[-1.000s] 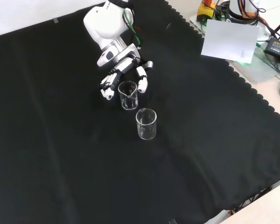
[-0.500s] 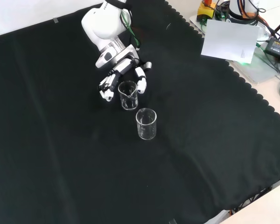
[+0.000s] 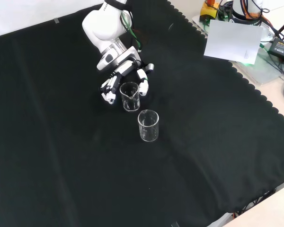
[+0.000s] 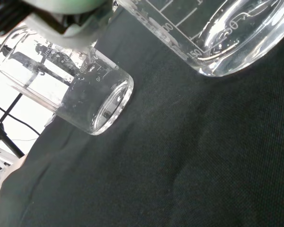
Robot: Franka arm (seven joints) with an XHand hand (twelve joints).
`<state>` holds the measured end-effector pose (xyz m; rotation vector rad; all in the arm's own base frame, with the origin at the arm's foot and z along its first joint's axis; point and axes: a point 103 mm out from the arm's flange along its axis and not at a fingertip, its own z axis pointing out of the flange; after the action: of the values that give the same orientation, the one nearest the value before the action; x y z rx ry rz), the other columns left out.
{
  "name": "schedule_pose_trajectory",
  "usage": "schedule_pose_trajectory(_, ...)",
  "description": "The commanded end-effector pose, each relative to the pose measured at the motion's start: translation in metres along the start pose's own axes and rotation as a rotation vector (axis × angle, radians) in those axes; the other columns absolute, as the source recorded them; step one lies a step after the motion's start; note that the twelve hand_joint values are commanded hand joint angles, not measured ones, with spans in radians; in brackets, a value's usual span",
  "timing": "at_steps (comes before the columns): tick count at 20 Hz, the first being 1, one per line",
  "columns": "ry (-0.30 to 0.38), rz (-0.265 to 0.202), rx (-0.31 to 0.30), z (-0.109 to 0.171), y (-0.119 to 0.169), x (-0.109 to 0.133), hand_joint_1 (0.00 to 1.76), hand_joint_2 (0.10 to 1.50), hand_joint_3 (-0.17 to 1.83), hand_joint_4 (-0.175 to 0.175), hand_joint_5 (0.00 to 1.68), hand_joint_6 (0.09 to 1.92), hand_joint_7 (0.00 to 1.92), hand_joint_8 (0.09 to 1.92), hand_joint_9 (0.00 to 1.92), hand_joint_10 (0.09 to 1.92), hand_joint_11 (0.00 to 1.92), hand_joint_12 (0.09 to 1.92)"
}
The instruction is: Pick up the beaker on the right.
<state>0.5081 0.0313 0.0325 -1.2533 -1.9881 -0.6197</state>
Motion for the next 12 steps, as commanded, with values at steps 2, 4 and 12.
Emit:
schedule_pose_trajectory(2,0.015,0.002,-0.009,0.0013,-0.0001,-0.0011,0.92,0.51,0.61,-0.041,0.45,0.09,0.33,0.55,0.45,0.61,0.00,1.27)
schedule_pose_trajectory(4,0.016,0.002,-0.009,0.0016,-0.0001,-0.0012,0.93,0.51,0.62,-0.043,0.45,0.09,0.33,0.55,0.46,0.61,0.00,1.28)
schedule_pose_trajectory(12,-0.007,0.005,-0.003,0.0028,0.0029,0.0016,0.95,0.51,0.63,-0.044,0.49,0.09,0.36,0.56,0.48,0.61,0.00,1.31)
